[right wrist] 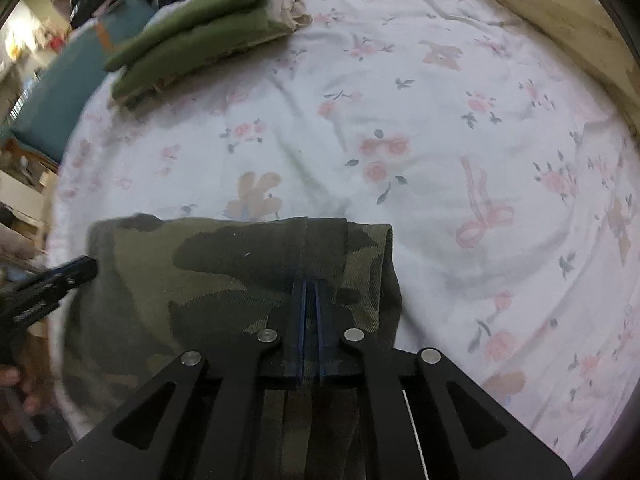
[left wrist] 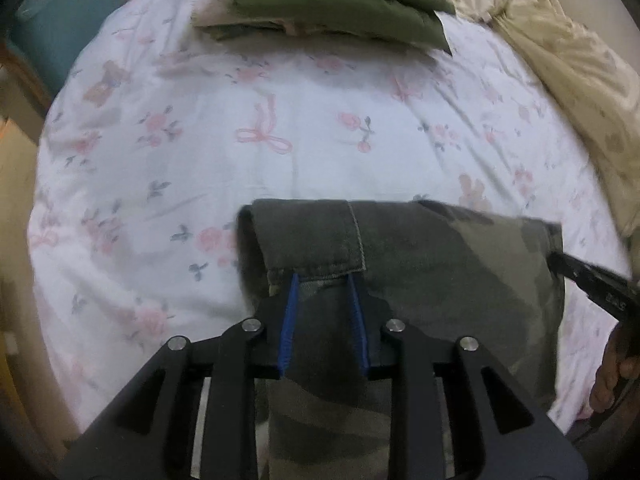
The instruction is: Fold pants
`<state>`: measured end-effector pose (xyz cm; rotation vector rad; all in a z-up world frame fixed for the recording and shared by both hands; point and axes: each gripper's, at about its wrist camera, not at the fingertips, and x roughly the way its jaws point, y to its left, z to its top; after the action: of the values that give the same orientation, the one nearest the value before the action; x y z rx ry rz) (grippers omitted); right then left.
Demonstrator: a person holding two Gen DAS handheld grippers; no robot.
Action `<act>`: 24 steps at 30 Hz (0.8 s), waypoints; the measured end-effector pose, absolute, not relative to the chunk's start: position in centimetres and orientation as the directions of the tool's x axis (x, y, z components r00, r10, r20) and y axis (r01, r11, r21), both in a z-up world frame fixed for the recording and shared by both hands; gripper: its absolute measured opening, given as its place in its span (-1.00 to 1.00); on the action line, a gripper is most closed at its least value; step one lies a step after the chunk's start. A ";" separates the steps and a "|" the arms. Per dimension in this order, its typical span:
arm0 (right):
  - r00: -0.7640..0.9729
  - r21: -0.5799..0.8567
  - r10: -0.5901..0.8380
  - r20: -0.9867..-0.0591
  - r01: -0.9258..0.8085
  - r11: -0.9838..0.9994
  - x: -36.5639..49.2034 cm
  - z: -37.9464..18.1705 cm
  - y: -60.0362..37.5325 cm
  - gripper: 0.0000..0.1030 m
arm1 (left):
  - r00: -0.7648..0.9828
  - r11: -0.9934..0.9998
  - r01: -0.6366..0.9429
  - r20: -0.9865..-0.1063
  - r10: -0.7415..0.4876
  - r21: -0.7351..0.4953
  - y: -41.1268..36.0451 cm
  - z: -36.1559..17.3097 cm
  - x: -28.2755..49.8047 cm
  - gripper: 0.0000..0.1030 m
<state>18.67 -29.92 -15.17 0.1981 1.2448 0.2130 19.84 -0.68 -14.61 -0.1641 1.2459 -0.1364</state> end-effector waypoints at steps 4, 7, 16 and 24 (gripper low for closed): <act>0.377 0.429 0.400 -0.835 -0.007 0.903 15.3 -12.5 -33.6 0.49 | 0.423 0.960 -0.042 -0.875 -0.234 -0.277 2.3 -12.0 18.0 0.78; 0.351 0.523 0.474 -0.808 0.055 0.851 13.7 -13.6 -34.7 0.67 | 0.394 0.917 -0.064 -0.854 -0.340 -0.395 4.1 -12.8 16.8 0.79; 0.185 0.541 0.514 -0.838 0.157 0.826 13.2 -20.9 -32.7 0.59 | 0.134 0.861 0.013 -0.852 -0.506 -0.509 2.6 -20.0 15.8 0.74; 0.186 0.578 0.556 -0.810 0.094 0.810 13.1 -21.6 -30.9 0.33 | 0.105 0.845 0.053 -0.839 -0.534 -0.532 1.0 -19.9 16.4 0.03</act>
<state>13.14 -30.92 -21.63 0.5810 1.3638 0.3525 16.42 0.99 -19.93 -0.4178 1.4086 -0.4511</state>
